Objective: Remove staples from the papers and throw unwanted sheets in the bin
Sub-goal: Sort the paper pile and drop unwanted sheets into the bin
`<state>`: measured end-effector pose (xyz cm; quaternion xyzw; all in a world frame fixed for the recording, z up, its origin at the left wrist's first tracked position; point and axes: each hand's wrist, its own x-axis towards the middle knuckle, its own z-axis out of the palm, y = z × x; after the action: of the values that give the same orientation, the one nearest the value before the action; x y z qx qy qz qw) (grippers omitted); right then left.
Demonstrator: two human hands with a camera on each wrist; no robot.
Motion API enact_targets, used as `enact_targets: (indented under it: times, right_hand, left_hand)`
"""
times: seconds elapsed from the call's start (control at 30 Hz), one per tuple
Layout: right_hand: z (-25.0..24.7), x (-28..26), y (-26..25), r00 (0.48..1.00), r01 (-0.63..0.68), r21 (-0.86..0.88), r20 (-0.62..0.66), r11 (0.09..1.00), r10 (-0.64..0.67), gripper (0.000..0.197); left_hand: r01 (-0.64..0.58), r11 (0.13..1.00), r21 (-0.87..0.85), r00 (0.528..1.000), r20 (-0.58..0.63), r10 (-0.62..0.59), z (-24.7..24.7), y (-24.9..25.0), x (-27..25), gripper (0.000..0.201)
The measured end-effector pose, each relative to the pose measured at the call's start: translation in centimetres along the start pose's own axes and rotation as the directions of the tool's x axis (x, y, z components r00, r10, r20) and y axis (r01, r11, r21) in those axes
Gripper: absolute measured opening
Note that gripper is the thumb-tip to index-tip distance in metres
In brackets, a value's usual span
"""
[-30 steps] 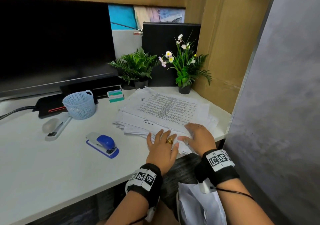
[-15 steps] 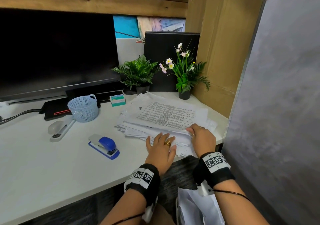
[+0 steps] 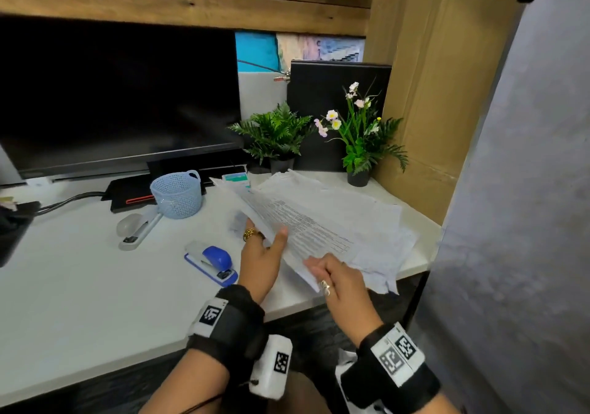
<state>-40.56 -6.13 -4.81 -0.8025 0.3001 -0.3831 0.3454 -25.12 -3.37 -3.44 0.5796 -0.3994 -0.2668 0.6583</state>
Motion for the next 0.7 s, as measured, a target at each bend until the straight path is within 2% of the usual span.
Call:
enact_targets:
  times: [0.07,0.13,0.17,0.23,0.33,0.43,0.5,0.6,0.7]
  right_hand:
    - [1.6,-0.5,-0.4,0.991,0.008,0.032,0.134,0.999,-0.012,0.016]
    - [3.0,-0.9,-1.0,0.97,-0.004,0.044,0.241,0.999,-0.007,0.016]
    - [3.5,-1.0,-1.3,0.969,-0.013,0.041,0.245,0.999,0.002,0.019]
    - [3.9,-0.6,-1.9,0.989,-0.018,-0.004,0.146,1.0,0.018,0.024]
    - [4.3,1.1,-2.5,0.997,-0.076,-0.132,-0.005,0.988,0.076,0.016]
    - [5.3,4.0,-2.3,0.989,-0.151,-0.252,-0.039,0.956,0.145,0.007]
    - [6.4,6.2,-2.0,0.98,-0.199,-0.299,-0.028,0.933,0.199,0.009]
    - [9.1,9.7,-2.1,0.945,-0.227,-0.384,0.136,0.895,0.298,0.021]
    - [12.1,12.2,-3.4,0.861,-0.221,-0.439,0.331,0.871,0.386,0.031]
  left_hand:
    - [0.002,0.987,0.159,0.999,-0.033,0.003,-2.3,-0.4,-0.1,0.041]
    - [-0.009,0.977,0.213,0.998,-0.051,0.02,-4.7,-0.5,-0.7,0.042]
    - [-0.018,0.978,0.206,0.997,-0.066,0.033,-5.9,-0.3,-1.0,0.044]
    - [-0.02,0.981,0.194,0.993,-0.114,0.043,-8.4,0.5,-1.7,0.048]
    - [-0.052,0.968,0.245,0.983,-0.159,0.093,-12.4,1.6,-2.9,0.061]
    - [-0.029,0.952,0.303,0.979,-0.182,0.087,-16.1,2.4,-4.1,0.065]
    - [0.005,0.943,0.333,0.975,-0.211,0.07,-18.3,2.7,-4.8,0.062]
    - [0.054,0.933,0.355,0.968,-0.247,0.038,-21.1,2.5,-5.7,0.059]
    - [0.097,0.926,0.366,0.961,-0.277,0.009,-22.6,2.2,-6.5,0.057]
